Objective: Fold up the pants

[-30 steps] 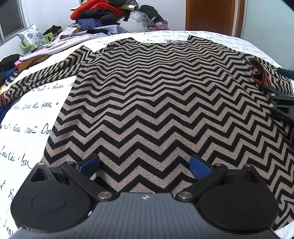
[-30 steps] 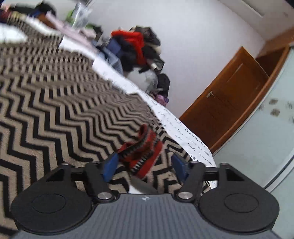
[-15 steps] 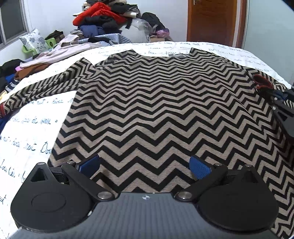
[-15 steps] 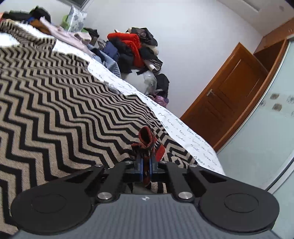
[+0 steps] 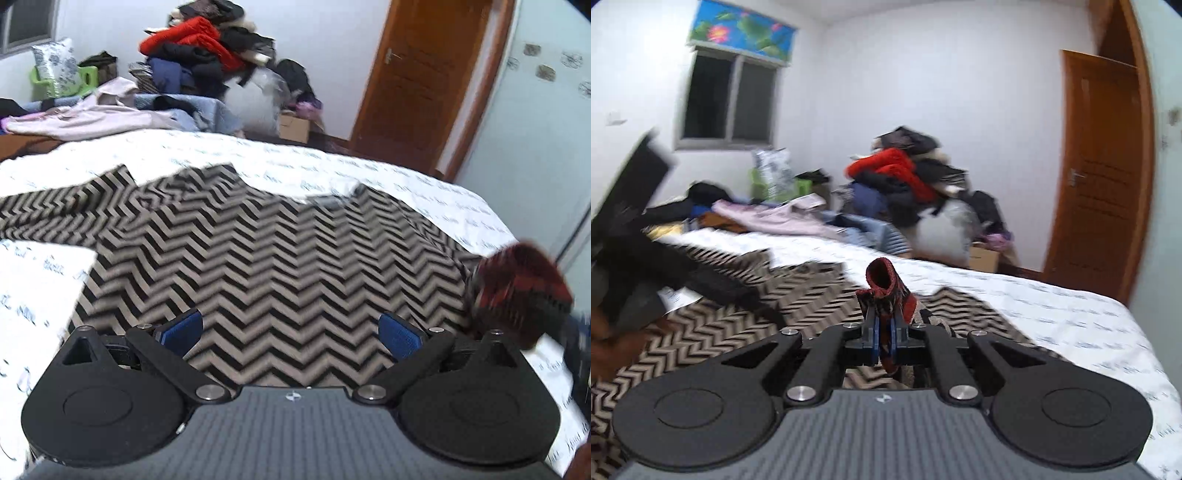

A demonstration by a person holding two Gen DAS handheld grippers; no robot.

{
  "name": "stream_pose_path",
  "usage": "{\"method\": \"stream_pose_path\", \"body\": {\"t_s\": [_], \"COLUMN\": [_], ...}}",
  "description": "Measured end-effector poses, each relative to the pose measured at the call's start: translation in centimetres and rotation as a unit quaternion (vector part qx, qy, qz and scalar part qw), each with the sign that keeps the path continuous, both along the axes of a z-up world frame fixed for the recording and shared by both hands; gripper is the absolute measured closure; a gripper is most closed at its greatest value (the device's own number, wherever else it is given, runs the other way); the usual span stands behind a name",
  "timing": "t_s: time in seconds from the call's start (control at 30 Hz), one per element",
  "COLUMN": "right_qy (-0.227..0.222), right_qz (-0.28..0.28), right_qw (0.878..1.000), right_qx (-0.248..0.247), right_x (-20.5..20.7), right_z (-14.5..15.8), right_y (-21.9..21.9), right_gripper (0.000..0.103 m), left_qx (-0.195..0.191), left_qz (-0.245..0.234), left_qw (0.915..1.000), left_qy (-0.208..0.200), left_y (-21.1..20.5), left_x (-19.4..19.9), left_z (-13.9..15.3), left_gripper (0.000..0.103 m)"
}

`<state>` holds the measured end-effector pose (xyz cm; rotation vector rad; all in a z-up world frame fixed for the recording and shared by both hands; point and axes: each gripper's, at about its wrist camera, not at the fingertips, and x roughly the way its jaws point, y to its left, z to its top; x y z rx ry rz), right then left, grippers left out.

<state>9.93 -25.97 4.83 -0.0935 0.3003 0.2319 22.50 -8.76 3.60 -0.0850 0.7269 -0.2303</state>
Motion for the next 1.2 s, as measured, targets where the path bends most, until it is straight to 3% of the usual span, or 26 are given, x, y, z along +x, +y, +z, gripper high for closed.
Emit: {"method": "stream_pose_path", "body": {"t_s": [0.13,0.33,0.5,0.57,0.67,0.83,0.93,0.97,1.03,1.07,1.1,1.2], "right_qy": [0.015,0.031,-0.041,-0.075,-0.089,-0.027,-0.016,-0.009,0.003,0.007,0.009,0.042], "right_qz": [0.016,-0.024,-0.094,-0.093,-0.06,0.008,-0.006,-0.018,-0.053,-0.072,-0.086,-0.096], "right_qw": [0.999,0.999,0.99,0.988,0.99,0.997,0.999,0.999,0.998,0.997,0.996,0.994], "right_qx": [-0.022,0.031,0.097,0.1,0.087,0.071,0.044,0.033,0.018,0.012,0.005,-0.038], "right_x": [1.8,6.7,9.6,10.5,12.7,16.4,15.0,14.1,12.1,10.9,9.9,8.2], "right_z": [-0.7,0.4,4.7,6.6,7.8,5.9,4.0,3.3,2.1,1.5,0.9,-0.7], "right_y": [2.2,0.7,-1.5,-0.5,2.8,8.3,8.3,7.6,5.4,4.1,3.2,1.6], "right_gripper": [0.097,0.097,0.097,0.097,0.097,0.097,0.092,0.083,0.042,0.011,0.003,0.004], "left_qx": [0.002,0.014,0.013,0.006,-0.003,0.017,0.038,0.045,0.052,0.048,0.042,0.014], "left_qz": [0.015,0.049,0.076,0.08,0.088,0.092,0.092,0.094,0.096,0.097,0.097,0.087], "left_qw": [0.9999,0.9987,0.997,0.9965,0.9956,0.9955,0.995,0.9945,0.9939,0.994,0.9944,0.9961], "left_qy": [-0.003,0.0,0.01,0.022,0.03,0.012,-0.003,-0.008,-0.012,-0.012,-0.011,-0.001], "left_y": [1.6,6.3,9.9,11.0,12.4,14.0,15.3,15.7,16.2,16.3,16.3,15.8], "left_x": [0.6,0.2,-0.9,-1.2,-1.4,-1.9,-2.2,-2.3,-2.2,-2.2,-2.0,-1.8], "left_z": [0.6,0.2,-0.7,-1.2,-1.2,0.0,0.7,1.0,1.1,1.2,1.1,0.9], "left_gripper": [0.004,0.003,0.003,0.003,0.003,0.003,0.001,0.001,0.001,0.001,0.001,0.001]}}
